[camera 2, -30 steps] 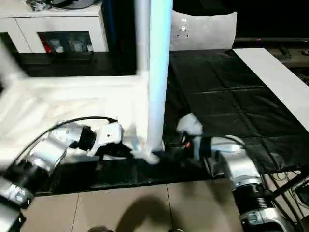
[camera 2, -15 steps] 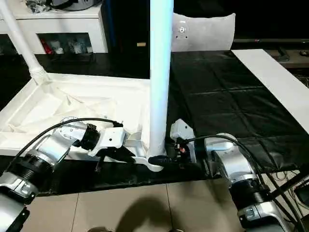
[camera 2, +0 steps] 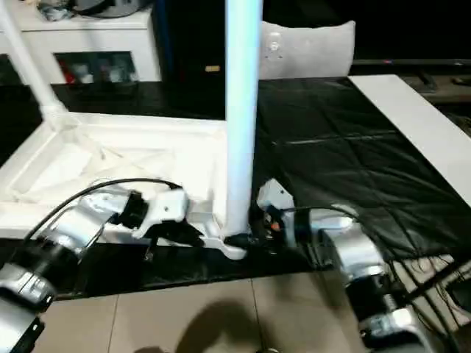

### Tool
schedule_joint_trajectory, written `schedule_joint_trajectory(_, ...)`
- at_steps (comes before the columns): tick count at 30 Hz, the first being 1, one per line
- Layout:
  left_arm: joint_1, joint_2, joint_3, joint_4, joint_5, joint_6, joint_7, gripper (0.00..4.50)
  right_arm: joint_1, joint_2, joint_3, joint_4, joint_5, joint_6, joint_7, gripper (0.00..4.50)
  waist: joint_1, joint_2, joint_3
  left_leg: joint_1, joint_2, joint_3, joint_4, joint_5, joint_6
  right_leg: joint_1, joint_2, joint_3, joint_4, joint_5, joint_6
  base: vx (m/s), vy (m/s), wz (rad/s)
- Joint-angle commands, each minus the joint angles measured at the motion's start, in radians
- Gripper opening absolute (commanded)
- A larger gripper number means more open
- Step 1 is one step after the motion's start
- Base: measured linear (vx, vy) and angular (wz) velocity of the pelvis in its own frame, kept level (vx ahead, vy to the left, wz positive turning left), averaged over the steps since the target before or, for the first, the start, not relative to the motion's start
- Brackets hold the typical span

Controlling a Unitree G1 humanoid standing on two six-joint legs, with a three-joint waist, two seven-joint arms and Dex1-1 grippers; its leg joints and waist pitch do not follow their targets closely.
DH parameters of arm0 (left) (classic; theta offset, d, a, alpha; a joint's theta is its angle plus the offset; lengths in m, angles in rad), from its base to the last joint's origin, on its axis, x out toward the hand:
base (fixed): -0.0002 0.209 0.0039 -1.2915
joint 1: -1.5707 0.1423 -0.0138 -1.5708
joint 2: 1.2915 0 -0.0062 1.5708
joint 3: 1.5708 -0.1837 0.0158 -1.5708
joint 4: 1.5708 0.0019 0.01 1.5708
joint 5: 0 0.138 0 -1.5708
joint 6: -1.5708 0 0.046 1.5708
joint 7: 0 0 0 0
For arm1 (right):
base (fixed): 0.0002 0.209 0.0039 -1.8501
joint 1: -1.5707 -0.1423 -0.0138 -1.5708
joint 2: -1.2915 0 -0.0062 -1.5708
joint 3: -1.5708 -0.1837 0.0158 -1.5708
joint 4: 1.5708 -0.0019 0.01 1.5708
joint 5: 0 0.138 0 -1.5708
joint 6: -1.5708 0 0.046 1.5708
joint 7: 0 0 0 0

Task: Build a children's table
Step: Rotate leg to tighten

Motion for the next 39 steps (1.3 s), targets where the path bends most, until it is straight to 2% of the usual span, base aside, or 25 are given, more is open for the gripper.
schedule_joint_trajectory(1,0.004,-0.07,0.029,-0.09,-0.04,0.088,0.099,0.0,-0.011,0.066,0.015,0.011,-0.007,0.043,-0.107,2.56,-0.008,-0.001,-0.063,-0.003,0.007,0.007,-0.079,-0.312,0.017,0.05,-0.05,0.035,-0.102,-0.561,-0.09,0.0,0.0,0.0)
schedule_joint_trajectory(2,0.022,-0.104,0.055,-0.136,-0.053,0.157,0.165,0.0,-0.027,0.117,-0.007,0.03,-0.003,0.058,-0.182,2.55,-0.018,-0.003,-0.062,-0.006,0.007,0.004,-0.079,-0.312,0.014,0.05,-0.051,0.034,-0.102,-0.557,-0.092,0.0,0.0,0.0)
schedule_joint_trajectory(3,0.022,-0.104,0.055,-0.136,-0.053,0.157,0.165,0.0,-0.027,0.117,-0.007,0.03,-0.003,0.058,-0.182,2.54,-0.024,-0.002,-0.063,-0.009,0.007,0.003,-0.079,-0.314,0.013,0.053,-0.051,0.033,-0.101,-0.557,-0.09,0.0,0.0,0.0)
schedule_joint_trajectory(4,0.042,-0.167,0.087,-0.175,-0.036,0.24,0.286,0.0,-0.065,0.195,-0.046,0.077,0.006,0.083,-0.299,2.54,-0.034,-0.002,-0.066,-0.011,0.007,0.002,-0.079,-0.312,0.016,0.055,-0.051,0.032,-0.099,-0.545,-0.091,0.0,0.0,0.0)
schedule_joint_trajectory(5,0.048,-0.192,0.1,-0.185,-0.026,0.268,0.335,0.0,-0.079,0.222,-0.058,0.094,0.009,0.09,-0.338,2.52,-0.047,-0.005,-0.063,-0.014,0.007,0.002,-0.078,-0.301,0.018,0.053,-0.049,0.032,-0.1,-0.529,-0.101,0.0,0.0,0.0)
schedule_joint_trajectory(6,0.051,-0.215,0.11,-0.188,-0.017,0.28,0.376,0.0,-0.093,0.245,-0.066,0.112,0.006,0.088,-0.378,2.52,-0.049,-0.003,-0.065,-0.012,0.007,0.003,-0.077,-0.298,0.019,0.053,-0.05,0.031,-0.102,-0.526,-0.102,0.0,0.0,0.0)
schedule_joint_trajectory(7,0.052,-0.227,0.114,-0.193,-0.014,0.29,0.397,0.0,-0.099,0.256,-0.069,0.117,0.003,0.088,-0.4,2.5,-0.056,-0.009,-0.066,-0.014,0.004,0.005,-0.075,-0.282,0.026,0.054,-0.049,0.031,-0.102,-0.511,-0.108,0.0,0.0,0.0)
schedule_joint_trajectory(8,0.051,-0.251,0.119,-0.185,-0.01,0.278,0.437,0.0,-0.119,0.277,-0.089,0.15,0.004,0.093,-0.46,2.48,-0.057,-0.007,-0.069,-0.012,0.002,0.007,-0.073,-0.265,0.038,0.052,-0.049,0.034,-0.103,-0.492,-0.112,0.0,0.0,0.0)
schedule_joint_trajectory(9,0.047,-0.272,0.122,-0.173,-0.001,0.267,0.478,0.0,-0.141,0.294,-0.105,0.187,-0.006,0.089,-0.523,2.48,-0.061,-0.011,-0.069,-0.017,0.002,0.008,-0.073,-0.255,0.043,0.053,-0.048,0.036,-0.1,-0.476,-0.118,0.0,0.0,0.0)
schedule_joint_trajectory(10,0.046,-0.277,0.121,-0.172,0.005,0.266,0.489,0.0,-0.146,0.297,-0.108,0.197,-0.012,0.087,-0.543,2.48,-0.061,-0.008,-0.073,-0.019,0.002,0.008,-0.073,-0.23,0.048,0.056,-0.048,0.036,-0.096,-0.443,-0.127,0.0,0.0,0.0)
schedule_joint_trajectory(12,0.037,-0.314,0.11,-0.17,0.047,0.264,0.579,0.0,-0.182,0.311,-0.118,0.269,-0.068,0.069,-0.663,2.48,-0.06,-0.011,-0.073,-0.018,0.004,0.012,-0.071,-0.2,0.059,0.053,-0.046,0.039,-0.092,-0.396,-0.141,0.0,0.0,0.0)
schedule_joint_trajectory(13,0.037,-0.316,0.11,-0.17,0.048,0.266,0.58,0.0,-0.183,0.31,-0.118,0.27,-0.07,0.067,-0.664,2.83,-0.056,-0.009,-0.075,-0.021,0.001,0.014,-0.07,-0.174,0.065,0.059,-0.047,0.04,-0.088,-0.375,-0.147,0.0,0.0,0.0)
schedule_joint_trajectory(14,0.035,-0.326,0.108,-0.176,0.051,0.277,0.594,0.0,-0.186,0.307,-0.112,0.279,-0.087,0.055,-0.672,3.04,-0.056,-0.009,-0.075,-0.021,0.001,0.014,-0.07,-0.174,0.065,0.059,-0.047,0.04,-0.088,-0.375,-0.147,0.0,0.0,0.0)
schedule_joint_trajectory(17,0.034,-0.331,0.1,-0.193,0.069,0.301,0.61,0.0,-0.178,0.294,-0.1,0.27,-0.112,0.022,-0.643,3.18,-0.043,-0.006,-0.08,-0.022,0.007,0.014,-0.069,-0.109,0.08,0.061,-0.044,0.045,-0.07,-0.242,-0.181,0.0,0.0,0.0)
schedule_joint_trajectory(19,0.035,-0.32,0.098,-0.191,0.077,0.303,0.613,0.0,-0.171,0.285,-0.106,0.261,-0.112,0.009,-0.632,3.35,-0.041,-0.004,-0.082,-0.022,0.007,0.015,-0.067,-0.103,0.088,0.062,-0.044,0.046,-0.066,-0.202,-0.197,0.0,0.0,0.0)
schedule_joint_trajectory(20,0.035,-0.31,0.097,-0.188,0.077,0.298,0.609,0.0,-0.164,0.274,-0.108,0.252,-0.109,-0.005,-0.623,3.35,-0.039,0.0,-0.082,-0.022,0.007,0.015,-0.067,-0.102,0.09,0.062,-0.044,0.047,-0.065,-0.192,-0.201,0.0,0.0,0.0)
schedule_joint_trajectory(22,0.035,-0.294,0.097,-0.181,0.075,0.284,0.598,0.0,-0.149,0.254,-0.112,0.234,-0.097,-0.028,-0.597,3.64,-0.035,-0.002,-0.082,-0.022,0.007,0.017,-0.066,-0.113,0.096,0.062,-0.044,0.047,-0.066,-0.19,-0.207,0.0,0.0,0.0)
schedule_joint_trajectory(26,0.035,-0.268,0.095,-0.168,0.071,0.258,0.566,0.0,-0.116,0.214,-0.113,0.188,-0.077,-0.062,-0.528,3.82,-0.032,-0.004,-0.08,-0.023,0.007,0.018,-0.067,-0.13,0.098,0.064,-0.045,0.047,-0.068,-0.209,-0.203,0.0,0.0,0.0)
schedule_joint_trajectory(27,0.033,-0.24,0.085,-0.151,0.063,0.226,0.518,0.0,-0.088,0.173,-0.108,0.147,-0.07,-0.082,-0.448,3.82,-0.03,-0.006,-0.08,-0.023,0.006,0.017,-0.067,-0.132,0.099,0.066,-0.045,0.046,-0.07,-0.216,-0.196,0.0,0.0,0.0)
schedule_joint_trajectory(28,0.032,-0.23,0.081,-0.145,0.058,0.214,0.498,0.0,-0.079,0.157,-0.106,0.136,-0.069,-0.093,-0.418,4.08,-0.027,-0.005,-0.079,-0.02,0.008,0.018,-0.067,-0.143,0.106,0.062,-0.045,0.048,-0.073,-0.229,-0.19,0.0,0.0,0.0)
schedule_joint_trajectory(29,0.031,-0.213,0.073,-0.136,0.053,0.196,0.464,0.0,-0.068,0.129,-0.103,0.126,-0.066,-0.112,-0.371,4.1,-0.024,0.0,-0.079,-0.021,0.007,0.018,-0.066,-0.144,0.105,0.063,-0.044,0.047,-0.073,-0.228,-0.189,0.0,0.0,0.0)
schedule_joint_trajectory(31,0.03,-0.189,0.058,-0.126,0.045,0.167,0.408,0.0,-0.058,0.094,-0.1,0.116,-0.054,-0.127,-0.305,4.18,-0.024,-0.003,-0.08,-0.021,0.006,0.018,-0.066,-0.154,0.105,0.064,-0.045,0.047,-0.074,-0.235,-0.189,0.0,0.0,0.0)
schedule_joint_trajectory(33,0.029,-0.148,0.034,-0.11,0.035,0.122,0.317,0.0,-0.046,0.041,-0.091,0.101,-0.037,-0.139,-0.211,4.45,-0.022,0.0,-0.079,-0.02,0.009,0.016,-0.067,-0.164,0.104,0.062,-0.045,0.046,-0.074,-0.244,-0.193,0.0,0.0,0.0)
schedule_joint_trajectory(37,0.021,-0.082,-0.004,-0.084,0.019,0.04,0.164,0.0,-0.035,-0.034,-0.067,0.073,-0.019,-0.15,-0.076,4.45,-0.012,-0.001,-0.076,-0.015,0.01,0.017,-0.068,-0.186,0.103,0.059,-0.045,0.046,-0.077,-0.275,-0.193,0.0,0.0,0.0)
schedule_joint_trajectory(39,0.012,-0.043,-0.03,-0.069,0.017,-0.003,0.078,0.0,-0.028,-0.068,-0.049,0.053,-0.018,-0.16,-0.008,4.45,-0.005,0.002,-0.076,-0.011,0.012,0.017,-0.069,-0.2,0.097,0.056,-0.045,0.047,-0.079,-0.293,-0.19,0.0,0.0,0.0)
